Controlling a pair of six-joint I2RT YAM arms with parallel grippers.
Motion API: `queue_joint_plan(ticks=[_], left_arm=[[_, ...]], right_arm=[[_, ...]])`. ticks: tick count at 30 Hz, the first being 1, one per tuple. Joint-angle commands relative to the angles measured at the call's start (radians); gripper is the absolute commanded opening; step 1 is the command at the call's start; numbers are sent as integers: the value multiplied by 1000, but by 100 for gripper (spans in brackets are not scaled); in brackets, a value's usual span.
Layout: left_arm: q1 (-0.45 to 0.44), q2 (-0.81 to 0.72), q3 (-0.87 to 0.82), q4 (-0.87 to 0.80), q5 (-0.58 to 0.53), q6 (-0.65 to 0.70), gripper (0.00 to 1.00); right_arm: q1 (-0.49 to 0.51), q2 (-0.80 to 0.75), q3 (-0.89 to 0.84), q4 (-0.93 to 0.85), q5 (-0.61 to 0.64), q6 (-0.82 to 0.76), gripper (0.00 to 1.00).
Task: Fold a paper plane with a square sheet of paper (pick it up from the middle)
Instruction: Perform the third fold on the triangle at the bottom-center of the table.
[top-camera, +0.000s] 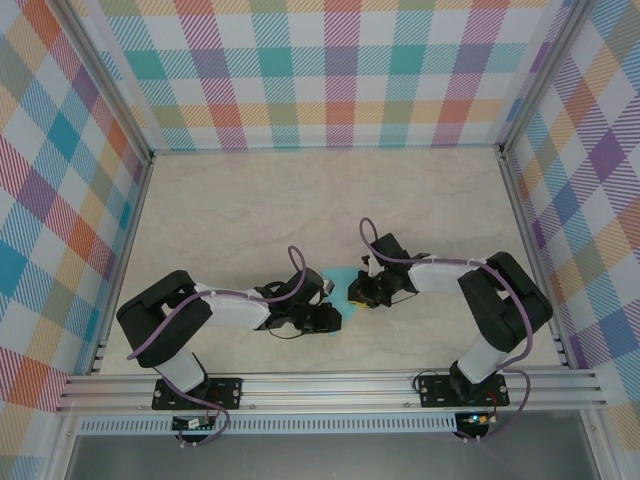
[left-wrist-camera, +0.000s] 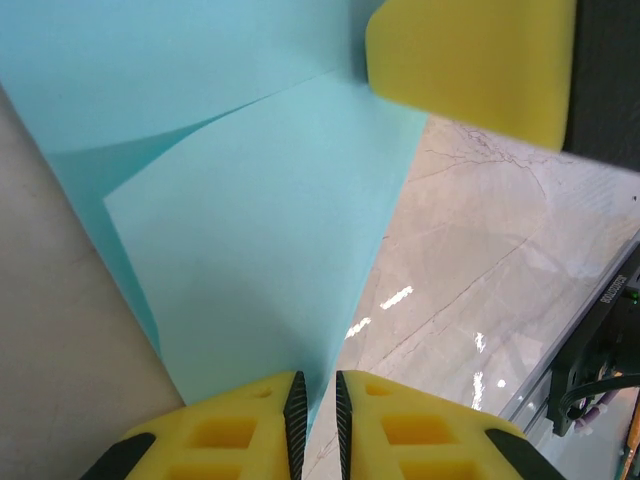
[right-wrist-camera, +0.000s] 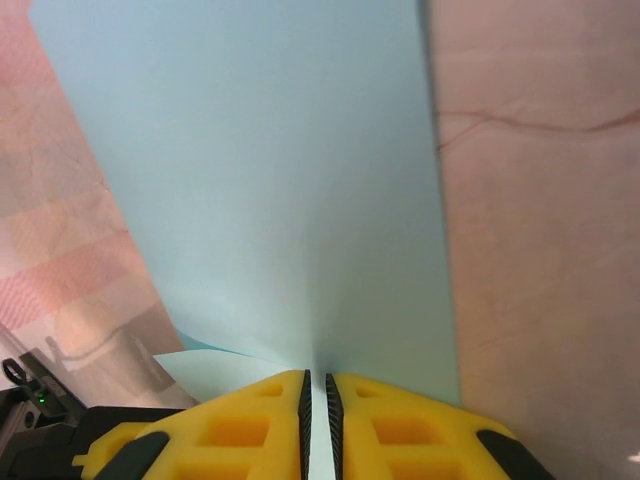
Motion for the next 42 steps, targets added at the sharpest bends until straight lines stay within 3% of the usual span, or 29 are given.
queue_joint_plan(ticks=[1,9,20,29,35,42], left_arm=[[-50,113,-28,-98,-20,27,19],[-54,113,-16,-106,-20,32,19],[-63,119,7,-120,-12,46,20],[-68,125,29,-125,-9,47,20],[-69,104,42,-131,-4,48,21],[-68,2,37,-96,4,1,32]], right_arm=[[-60,-10,-64,49,35,-20,16],[-149,-65,-140,133,-32,-37,16],[-107,-301,-126,67,-90,-29,25],[57,-98,-77,118,-91,35,19],[64,1,-102,86,-31,9,17],[64,46,-147,99,-8,-9,14]])
